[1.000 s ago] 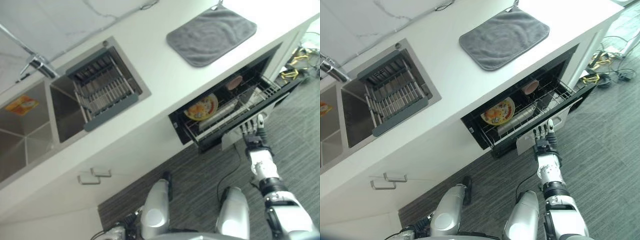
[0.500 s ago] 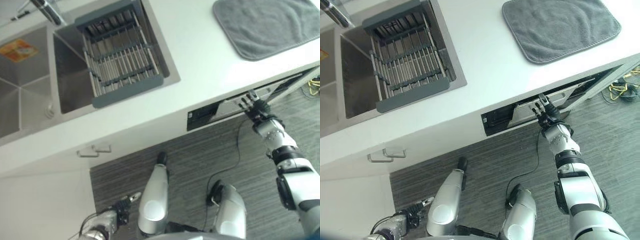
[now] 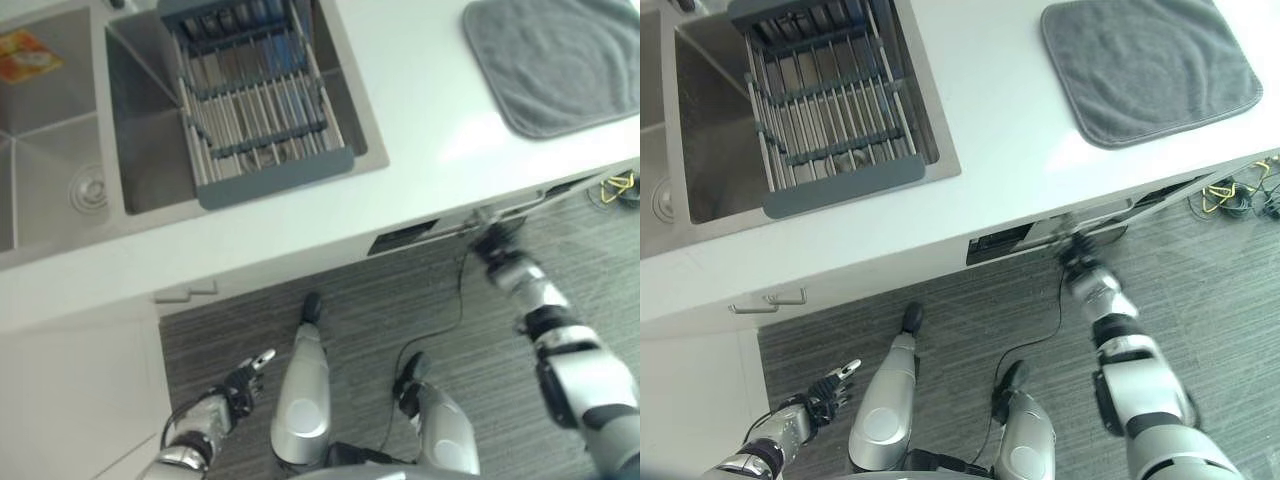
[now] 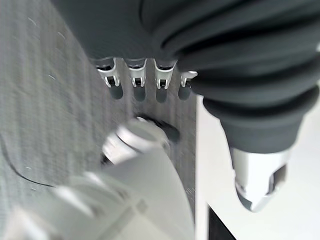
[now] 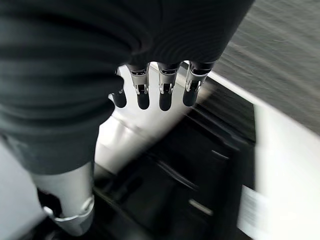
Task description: Place the dishes in the dishwasher.
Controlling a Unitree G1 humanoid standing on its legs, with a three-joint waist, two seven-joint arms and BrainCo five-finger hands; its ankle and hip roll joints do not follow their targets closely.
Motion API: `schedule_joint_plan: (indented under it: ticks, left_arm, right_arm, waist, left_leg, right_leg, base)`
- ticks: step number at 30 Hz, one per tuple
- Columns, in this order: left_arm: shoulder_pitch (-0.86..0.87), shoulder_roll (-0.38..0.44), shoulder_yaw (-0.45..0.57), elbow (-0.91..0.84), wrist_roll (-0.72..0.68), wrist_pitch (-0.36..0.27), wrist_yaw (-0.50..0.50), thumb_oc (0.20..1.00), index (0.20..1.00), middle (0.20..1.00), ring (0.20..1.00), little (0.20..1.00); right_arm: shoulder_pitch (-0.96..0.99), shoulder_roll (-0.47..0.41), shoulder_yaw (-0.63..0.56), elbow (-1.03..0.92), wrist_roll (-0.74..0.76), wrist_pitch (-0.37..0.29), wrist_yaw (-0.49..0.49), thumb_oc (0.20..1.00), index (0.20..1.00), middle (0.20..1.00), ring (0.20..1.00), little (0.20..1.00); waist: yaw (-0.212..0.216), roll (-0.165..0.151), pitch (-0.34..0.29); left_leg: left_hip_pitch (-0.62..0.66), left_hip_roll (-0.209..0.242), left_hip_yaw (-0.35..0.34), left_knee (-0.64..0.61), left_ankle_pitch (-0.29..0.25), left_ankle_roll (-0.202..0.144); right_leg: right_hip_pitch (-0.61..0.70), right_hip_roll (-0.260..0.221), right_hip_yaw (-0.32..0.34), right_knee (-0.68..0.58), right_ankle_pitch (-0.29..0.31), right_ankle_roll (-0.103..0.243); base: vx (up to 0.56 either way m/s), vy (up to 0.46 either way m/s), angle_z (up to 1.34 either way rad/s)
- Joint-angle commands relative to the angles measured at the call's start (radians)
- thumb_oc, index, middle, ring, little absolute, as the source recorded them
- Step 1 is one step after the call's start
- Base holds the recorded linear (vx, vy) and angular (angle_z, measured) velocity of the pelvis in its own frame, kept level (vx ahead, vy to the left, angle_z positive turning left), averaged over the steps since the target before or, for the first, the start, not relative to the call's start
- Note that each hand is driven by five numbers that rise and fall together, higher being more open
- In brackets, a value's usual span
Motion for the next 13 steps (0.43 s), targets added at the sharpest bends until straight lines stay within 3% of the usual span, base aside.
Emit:
schedule_joint_plan:
  ticks: [1,4,8,13]
  left_arm:
    - [0.037,0.011,-0.037,0.028,-0.002,-0.089,0.014,1.000,1.000,1.000,1.000,1.000]
    - [0.058,-0.013,-0.028,0.037,0.023,-0.094,0.009,1.000,1.000,1.000,1.000,1.000]
    - [0.121,-0.053,0.006,0.057,0.063,-0.055,-0.048,1.000,1.000,1.000,1.000,1.000]
    - [0.132,-0.058,0.006,0.077,0.148,-0.033,-0.060,1.000,1.000,1.000,1.000,1.000]
  right_arm:
    - [0.069,0.028,-0.023,-0.013,-0.079,-0.080,0.025,1.000,1.000,1.000,1.000,1.000]
    - [0.198,0.037,-0.061,0.029,-0.086,-0.096,0.031,1.000,1.000,1.000,1.000,1.000]
    - [0.414,0.019,-0.165,0.116,-0.145,-0.115,0.063,1.000,1.000,1.000,1.000,1.000]
    - [0.527,-0.003,-0.220,0.168,-0.232,-0.094,0.070,1.000,1.000,1.000,1.000,1.000]
  waist:
    - [0.012,-0.028,-0.118]
    - [-0.019,-0.016,-0.151]
    - [-0.095,0.014,-0.233]
    - [-0.159,0.013,-0.276]
  left_leg:
    - [0.055,0.003,0.114,-0.012,-0.109,0.050]
    - [0.097,0.025,0.129,-0.059,-0.091,0.035]
    - [0.177,0.064,0.179,-0.145,-0.048,0.002]
    - [0.226,0.080,0.215,-0.156,-0.057,-0.005]
  right_leg:
    - [0.062,-0.020,0.022,-0.057,-0.043,-0.003]
    - [0.079,-0.017,0.032,-0.079,-0.038,-0.005]
    - [0.111,-0.014,0.049,-0.128,-0.023,-0.002]
    - [0.134,-0.003,0.074,-0.143,-0.029,-0.006]
  base:
    - [-0.02,-0.113,0.08]
    - [0.00,-0.033,-0.11]
    - [0.04,0.009,-0.30]
    - [0.05,-0.035,-0.29]
